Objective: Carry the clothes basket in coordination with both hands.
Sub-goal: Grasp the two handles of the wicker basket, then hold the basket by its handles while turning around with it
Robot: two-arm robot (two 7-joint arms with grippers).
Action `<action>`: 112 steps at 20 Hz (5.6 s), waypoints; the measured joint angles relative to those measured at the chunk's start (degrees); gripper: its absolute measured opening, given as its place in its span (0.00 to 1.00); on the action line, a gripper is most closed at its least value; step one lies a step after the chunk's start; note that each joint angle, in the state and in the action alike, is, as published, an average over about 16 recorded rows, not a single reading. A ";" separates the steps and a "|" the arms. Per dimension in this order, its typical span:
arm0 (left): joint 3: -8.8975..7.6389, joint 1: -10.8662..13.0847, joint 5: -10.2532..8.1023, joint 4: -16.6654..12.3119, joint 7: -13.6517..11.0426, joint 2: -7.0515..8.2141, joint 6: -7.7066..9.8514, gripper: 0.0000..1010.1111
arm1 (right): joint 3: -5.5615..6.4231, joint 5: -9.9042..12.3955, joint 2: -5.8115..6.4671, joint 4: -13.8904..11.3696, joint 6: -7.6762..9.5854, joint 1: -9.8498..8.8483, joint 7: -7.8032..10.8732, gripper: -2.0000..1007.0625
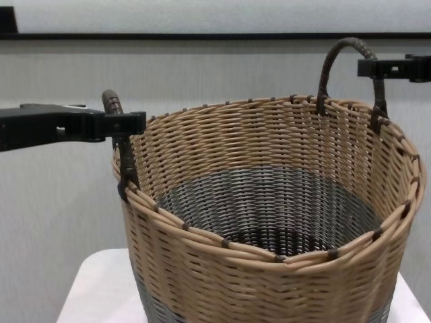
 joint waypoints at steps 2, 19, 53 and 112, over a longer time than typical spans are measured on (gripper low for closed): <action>0.01 -0.02 0.01 0.08 -0.08 0.11 -0.04 0.99 | -0.11 -0.44 -0.59 0.92 -0.10 0.69 0.27 1.00; 0.33 -0.28 0.58 0.38 -0.16 0.43 0.02 0.99 | -1.38 -3.03 -4.70 7.97 0.04 5.21 2.36 1.00; 0.48 -0.59 1.34 0.90 -0.10 0.50 -0.01 0.99 | -2.47 -5.28 -6.81 11.46 -0.25 7.65 3.41 0.98; -2.27 2.27 0.09 -5.01 0.07 1.88 -0.60 0.17 | -0.51 -4.34 -5.96 2.44 -0.45 3.94 2.28 0.01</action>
